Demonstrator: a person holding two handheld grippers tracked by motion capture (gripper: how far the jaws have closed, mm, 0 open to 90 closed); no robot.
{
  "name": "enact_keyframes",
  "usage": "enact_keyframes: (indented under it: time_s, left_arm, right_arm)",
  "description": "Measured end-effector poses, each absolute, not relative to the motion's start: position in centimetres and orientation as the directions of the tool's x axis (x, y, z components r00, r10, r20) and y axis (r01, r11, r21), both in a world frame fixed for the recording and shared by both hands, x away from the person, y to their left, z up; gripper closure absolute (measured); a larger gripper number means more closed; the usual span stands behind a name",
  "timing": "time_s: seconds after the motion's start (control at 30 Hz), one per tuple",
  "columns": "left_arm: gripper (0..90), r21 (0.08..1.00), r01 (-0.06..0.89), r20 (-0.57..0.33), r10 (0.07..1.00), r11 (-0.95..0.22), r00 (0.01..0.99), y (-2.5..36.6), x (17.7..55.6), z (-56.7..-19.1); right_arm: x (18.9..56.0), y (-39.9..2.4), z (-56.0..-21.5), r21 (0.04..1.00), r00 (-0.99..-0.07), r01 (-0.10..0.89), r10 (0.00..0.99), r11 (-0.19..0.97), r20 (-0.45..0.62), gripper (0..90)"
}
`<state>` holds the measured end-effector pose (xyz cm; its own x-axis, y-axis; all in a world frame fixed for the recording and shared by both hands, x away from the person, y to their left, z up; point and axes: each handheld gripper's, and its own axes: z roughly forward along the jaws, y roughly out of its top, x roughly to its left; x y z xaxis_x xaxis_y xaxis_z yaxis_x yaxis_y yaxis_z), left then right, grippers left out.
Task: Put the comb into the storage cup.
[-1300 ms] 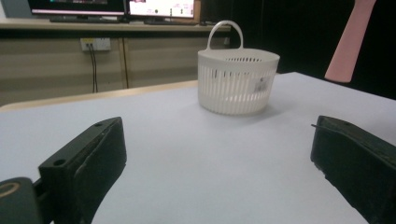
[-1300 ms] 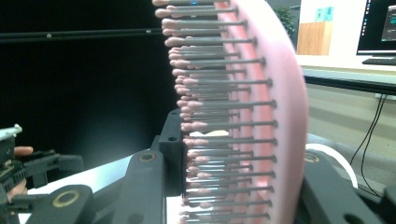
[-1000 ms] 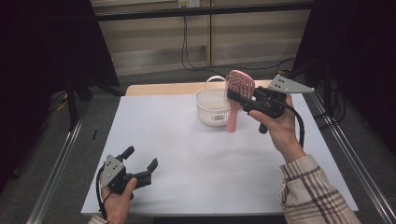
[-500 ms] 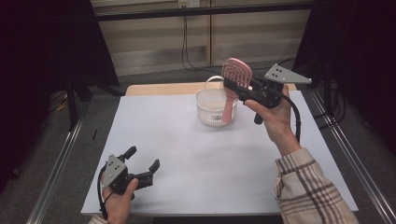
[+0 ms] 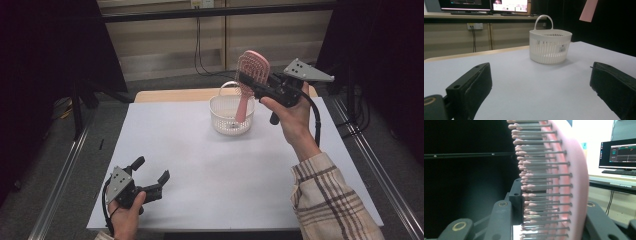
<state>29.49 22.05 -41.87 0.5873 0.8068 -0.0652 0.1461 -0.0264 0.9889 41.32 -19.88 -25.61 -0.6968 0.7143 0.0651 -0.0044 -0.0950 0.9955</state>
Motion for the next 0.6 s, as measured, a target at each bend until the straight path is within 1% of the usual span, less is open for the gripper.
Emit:
enact_keyframes:
  time_s: [0.13,0.3,0.6]
  left_arm:
    - [4.2,0.987,0.15,-0.052,0.8,-0.048,0.597,22.0,29.5,-41.9]
    - [4.2,0.988,0.152,-0.062,0.798,-0.037,0.6,21.8,29.5,-42.0]
    - [4.2,0.986,0.158,-0.054,0.796,-0.052,0.603,21.8,29.5,-42.0]
  right_arm:
    - [41.7,-20.0,-25.2,0.995,-0.687,-0.007,0.724,-0.098,0.066,62.1]
    - [42.3,-20.2,-25.1,0.994,-0.677,-0.011,0.733,-0.105,0.07,62.1]
    - [43.2,-20.0,-24.9,0.993,-0.669,-0.013,0.739,-0.118,0.079,62.2]
